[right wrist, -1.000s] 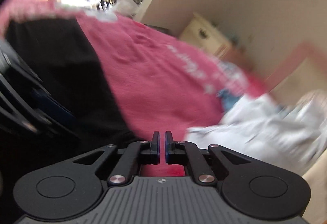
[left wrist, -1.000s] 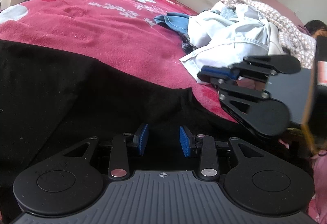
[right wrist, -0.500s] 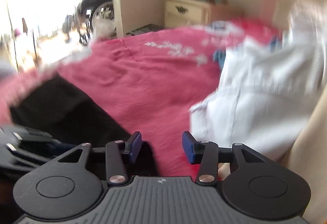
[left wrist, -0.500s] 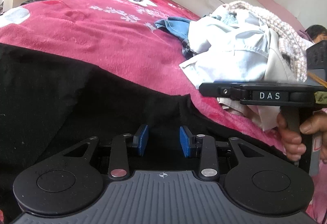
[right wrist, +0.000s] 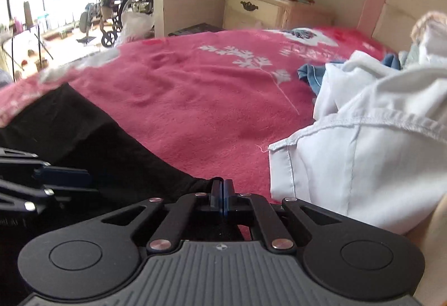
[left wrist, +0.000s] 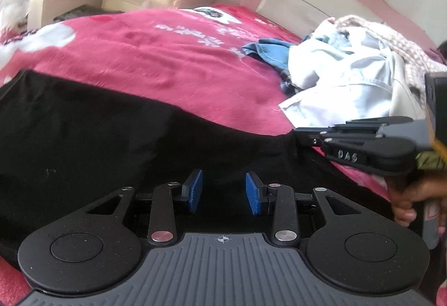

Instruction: Fold clothes

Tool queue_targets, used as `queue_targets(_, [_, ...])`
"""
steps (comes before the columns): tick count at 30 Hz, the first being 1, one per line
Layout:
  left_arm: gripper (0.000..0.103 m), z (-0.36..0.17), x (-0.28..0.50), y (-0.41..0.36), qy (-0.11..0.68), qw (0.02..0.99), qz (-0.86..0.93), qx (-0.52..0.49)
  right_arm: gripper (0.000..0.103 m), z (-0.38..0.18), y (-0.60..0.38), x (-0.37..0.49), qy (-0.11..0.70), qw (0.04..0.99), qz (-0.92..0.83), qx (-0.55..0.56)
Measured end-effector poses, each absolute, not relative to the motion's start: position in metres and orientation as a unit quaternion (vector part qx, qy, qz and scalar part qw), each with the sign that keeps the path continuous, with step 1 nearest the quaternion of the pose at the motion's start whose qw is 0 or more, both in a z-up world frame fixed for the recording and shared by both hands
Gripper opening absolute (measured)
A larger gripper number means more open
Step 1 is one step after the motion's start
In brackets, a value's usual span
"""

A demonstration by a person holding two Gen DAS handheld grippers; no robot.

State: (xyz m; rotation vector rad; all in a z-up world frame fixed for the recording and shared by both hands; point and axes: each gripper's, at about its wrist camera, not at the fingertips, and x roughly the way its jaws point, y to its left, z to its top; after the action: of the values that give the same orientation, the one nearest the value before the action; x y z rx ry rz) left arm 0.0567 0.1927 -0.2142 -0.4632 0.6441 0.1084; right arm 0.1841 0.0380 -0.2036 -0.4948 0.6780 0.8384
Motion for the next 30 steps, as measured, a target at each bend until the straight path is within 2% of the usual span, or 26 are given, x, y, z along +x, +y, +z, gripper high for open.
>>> queue_targets(5, [0.034, -0.214, 0.057, 0.191, 0.313, 0.923, 0.053, -0.218, 0.002, -0.224, 0.054, 0.180, 0.270, 0.844, 0.353, -0.300])
queue_targets(6, [0.034, -0.214, 0.057, 0.191, 0.313, 0.923, 0.053, -0.216, 0.008, -0.224, 0.054, 0.183, 0.267, 0.850, 0.343, -0.298])
queue_targets(7, [0.034, -0.214, 0.057, 0.191, 0.313, 0.923, 0.053, -0.217, 0.019, -0.220, 0.050, 0.187, 0.268, 0.858, 0.335, -0.283])
queue_targets(8, [0.034, -0.214, 0.057, 0.192, 0.313, 0.923, 0.053, -0.218, 0.023, -0.216, 0.046, 0.192, 0.270, 0.866, 0.327, -0.267])
queue_targets(12, [0.034, -0.214, 0.057, 0.194, 0.312, 0.922, 0.052, -0.223, 0.023, -0.189, 0.023, 0.197, 0.263, 0.878, 0.333, -0.220])
queue_targets(15, [0.034, -0.212, 0.056, 0.197, 0.307, 0.923, 0.054, -0.227, 0.023, -0.170, 0.006, 0.191, 0.302, 0.842, 0.399, -0.200])
queue_targets(18, [0.035, -0.211, 0.057, 0.201, 0.303, 0.923, 0.062, -0.230, 0.023, -0.172, 0.000, 0.176, 0.367, 0.770, 0.480, -0.204])
queue_targets(21, [0.035, -0.211, 0.059, 0.203, 0.301, 0.921, 0.072, -0.237, 0.021, -0.195, 0.005, 0.165, 0.394, 0.733, 0.488, -0.264])
queue_targets(23, [0.036, -0.210, 0.059, 0.202, 0.300, 0.921, 0.077, -0.237, 0.020, -0.206, 0.005, 0.172, 0.380, 0.763, 0.439, -0.284])
queue_targets(26, [0.041, -0.206, 0.057, 0.199, 0.295, 0.922, 0.082, -0.235, 0.021, -0.185, -0.017, 0.197, 0.360, 0.835, 0.367, -0.194])
queue_targets(28, [0.043, -0.203, 0.054, 0.198, 0.292, 0.924, 0.081, -0.232, 0.022, -0.168, -0.036, 0.210, 0.371, 0.845, 0.360, -0.137])
queue_targets(30, [0.044, -0.201, 0.053, 0.195, 0.294, 0.926, 0.076, -0.224, 0.023, -0.159, -0.050, 0.217, 0.403, 0.832, 0.360, -0.126])
